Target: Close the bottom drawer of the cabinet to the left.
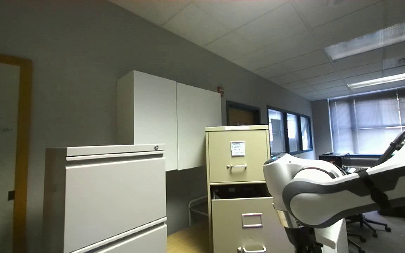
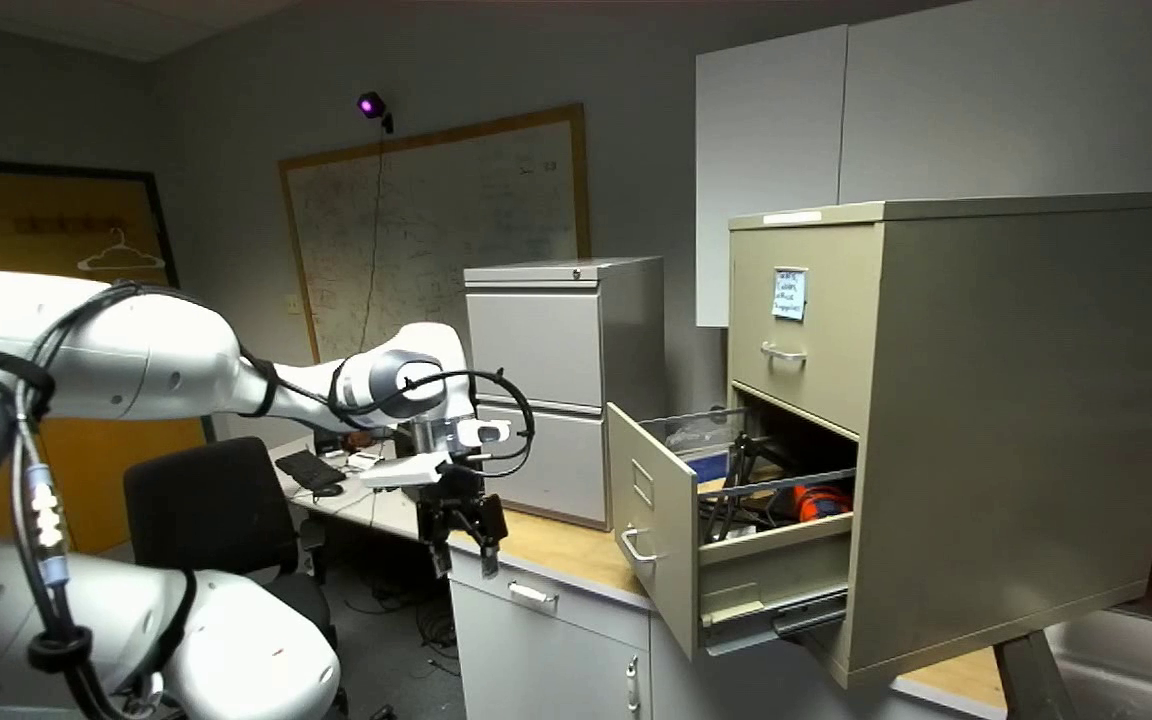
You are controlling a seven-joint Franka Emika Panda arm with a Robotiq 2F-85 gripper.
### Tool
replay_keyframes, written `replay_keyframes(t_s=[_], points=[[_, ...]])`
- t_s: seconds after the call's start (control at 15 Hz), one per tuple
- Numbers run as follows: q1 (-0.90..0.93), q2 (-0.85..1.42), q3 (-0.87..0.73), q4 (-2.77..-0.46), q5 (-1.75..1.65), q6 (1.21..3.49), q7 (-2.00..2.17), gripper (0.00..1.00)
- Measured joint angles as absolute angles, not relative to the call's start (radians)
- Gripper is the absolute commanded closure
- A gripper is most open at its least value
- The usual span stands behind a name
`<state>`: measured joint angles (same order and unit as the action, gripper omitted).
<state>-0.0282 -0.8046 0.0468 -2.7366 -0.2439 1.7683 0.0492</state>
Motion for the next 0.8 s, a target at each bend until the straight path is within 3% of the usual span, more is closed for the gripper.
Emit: replay_keyframes(t_s=[0.33, 0.4, 0.53, 0.8], points=[[-0.033, -0.700, 0.160, -2.726, -0.361, 1.954, 0.212, 0.00], [-0.039, -0.670, 0.191, -2.720, -0.409, 1.991, 0.259, 0.25], [-0.060, -0.608, 0.250, -2.702, -0.521, 2.045, 0.353, 0.33], [-0.096, -0.474, 0.333, -2.644, -0.820, 2.096, 0.555, 0.67]])
